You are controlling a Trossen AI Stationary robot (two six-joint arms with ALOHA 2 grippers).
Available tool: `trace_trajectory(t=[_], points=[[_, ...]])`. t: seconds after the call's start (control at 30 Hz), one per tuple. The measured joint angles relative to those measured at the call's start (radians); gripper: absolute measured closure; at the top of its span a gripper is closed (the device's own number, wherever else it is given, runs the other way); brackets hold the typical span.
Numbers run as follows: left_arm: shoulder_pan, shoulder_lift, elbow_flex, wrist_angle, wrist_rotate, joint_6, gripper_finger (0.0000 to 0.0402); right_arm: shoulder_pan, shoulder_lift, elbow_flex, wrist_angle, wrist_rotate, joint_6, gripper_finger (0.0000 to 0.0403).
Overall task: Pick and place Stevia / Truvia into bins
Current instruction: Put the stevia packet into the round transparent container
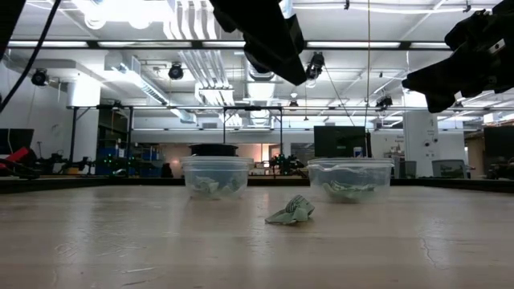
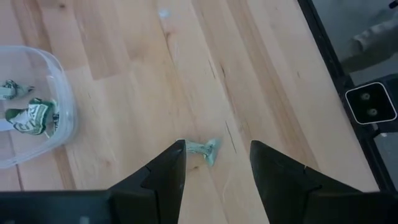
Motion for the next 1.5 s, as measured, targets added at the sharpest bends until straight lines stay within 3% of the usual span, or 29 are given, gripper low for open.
trace_trajectory(t=[0.57,1.5], points=[[-0.004,0.001,0.014,0.001,-0.037,-0.078,0.024,0.0,0.0,0.0,0.0,0.0,0.0,0.0323],[-0.01,0.004,0.025,-0.003,-0.063,-0.032,0.024,0.0,0.0,0.0,0.0,0.0,0.0,0.0326]])
